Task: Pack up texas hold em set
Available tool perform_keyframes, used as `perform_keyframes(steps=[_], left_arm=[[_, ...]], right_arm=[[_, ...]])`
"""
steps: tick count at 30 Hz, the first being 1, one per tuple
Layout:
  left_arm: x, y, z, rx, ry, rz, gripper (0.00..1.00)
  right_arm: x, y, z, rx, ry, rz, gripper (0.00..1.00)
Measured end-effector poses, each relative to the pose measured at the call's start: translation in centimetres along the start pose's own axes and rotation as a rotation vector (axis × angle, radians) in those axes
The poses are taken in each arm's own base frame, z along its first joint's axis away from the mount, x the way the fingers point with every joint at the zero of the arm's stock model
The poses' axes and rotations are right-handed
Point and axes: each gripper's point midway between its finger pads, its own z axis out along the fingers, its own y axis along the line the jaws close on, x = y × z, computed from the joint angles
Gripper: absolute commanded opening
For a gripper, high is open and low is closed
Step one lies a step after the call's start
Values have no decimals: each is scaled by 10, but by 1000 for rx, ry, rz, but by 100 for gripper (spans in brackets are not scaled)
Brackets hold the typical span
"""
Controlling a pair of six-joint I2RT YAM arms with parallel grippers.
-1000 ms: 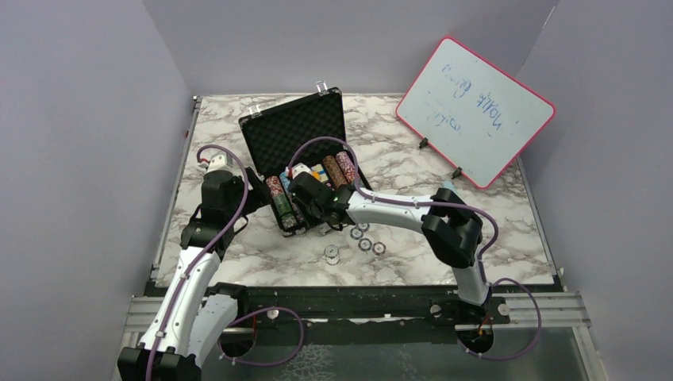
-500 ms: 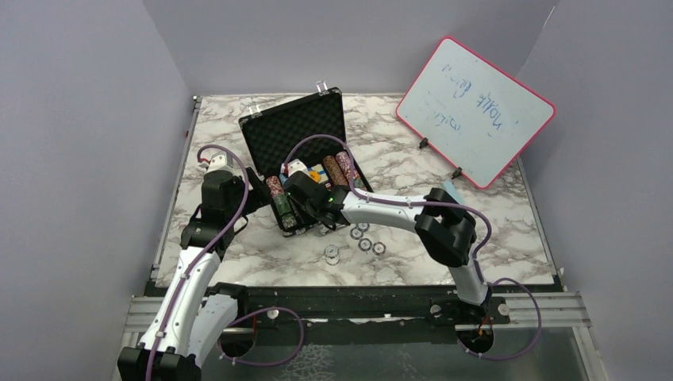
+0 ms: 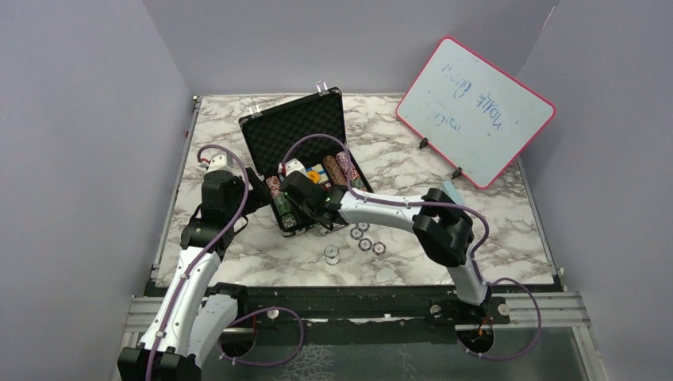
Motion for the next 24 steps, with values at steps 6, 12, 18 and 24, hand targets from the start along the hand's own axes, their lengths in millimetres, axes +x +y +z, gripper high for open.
perform_keyframes(steps=[6, 12, 18, 24], left_arm=[[0, 0, 0, 0, 1, 0, 77], [1, -1, -1, 7, 2, 1, 81], [1, -7, -6, 43, 2, 3, 84], [1, -15, -10, 86, 9, -4, 85]], right_arm=[[-8, -2, -14, -5, -6, 26, 49], [-30, -4, -58, -49, -47, 68, 57], [-1, -16, -94, -80, 15, 84, 65], [92, -31, -84, -45, 256, 66, 71]])
